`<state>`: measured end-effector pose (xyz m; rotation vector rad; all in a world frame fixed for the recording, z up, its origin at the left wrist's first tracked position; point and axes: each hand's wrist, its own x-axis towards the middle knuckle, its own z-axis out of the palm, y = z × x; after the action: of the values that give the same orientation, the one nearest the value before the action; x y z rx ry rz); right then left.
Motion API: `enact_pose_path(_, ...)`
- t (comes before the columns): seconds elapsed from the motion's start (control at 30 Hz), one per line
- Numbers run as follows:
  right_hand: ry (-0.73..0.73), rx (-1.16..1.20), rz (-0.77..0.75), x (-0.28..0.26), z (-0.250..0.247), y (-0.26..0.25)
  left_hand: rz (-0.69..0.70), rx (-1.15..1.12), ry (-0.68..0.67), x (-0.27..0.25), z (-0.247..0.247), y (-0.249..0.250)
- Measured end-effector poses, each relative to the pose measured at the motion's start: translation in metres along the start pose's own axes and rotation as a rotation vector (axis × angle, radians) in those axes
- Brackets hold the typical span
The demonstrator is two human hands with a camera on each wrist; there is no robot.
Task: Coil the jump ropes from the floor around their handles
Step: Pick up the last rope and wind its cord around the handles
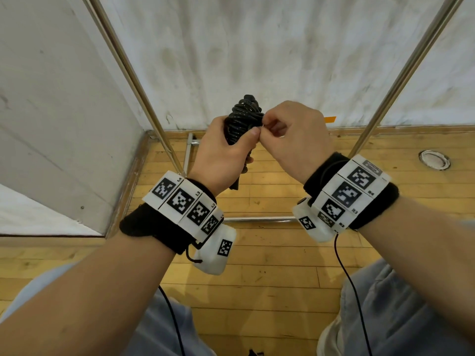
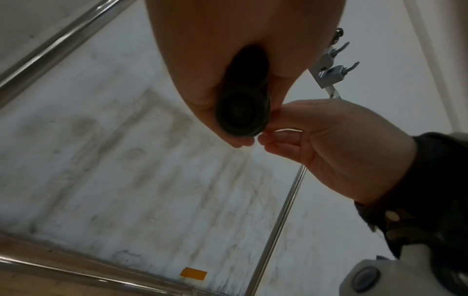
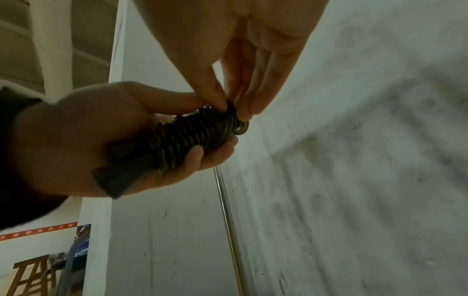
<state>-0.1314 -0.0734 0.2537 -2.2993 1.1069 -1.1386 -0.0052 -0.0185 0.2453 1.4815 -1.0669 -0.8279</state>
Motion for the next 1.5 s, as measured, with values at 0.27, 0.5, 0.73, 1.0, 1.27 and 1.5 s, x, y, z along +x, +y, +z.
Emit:
enact_pose_path(0.27,0.038,0.067,-0.128,-0.005,0.007,-0.002,-0.015,-0.034,-0.013,0.0,-0.001,0.001)
enact_pose_path(0.5,0.085,0.156,0.064,0.003,0.015,0.002,0.096,0.06,0.157,-0.002,0.011,-0.004)
enact_pose_path(0.73,0.008,0.191,0.116,-0.003,0.015,0.005,0.151,0.187,0.144,-0.002,0.008,-0.003)
enact_pose_path(1.0,-0.103,0.232,0.139,-0.002,0.001,0.003,0.195,0.227,0.077,-0.005,0.003,0.005)
enact_pose_path(1.27,-0.115,0.316,0.192,-0.002,-0.01,-0.003,0.205,0.177,0.038,-0.008,0.001,0.011)
enact_pose_path(1.5,-0.11,0.072,0.054,0.0,-0.009,-0.007,0.211,0.201,-0.02,-0.009,-0.005,0.012)
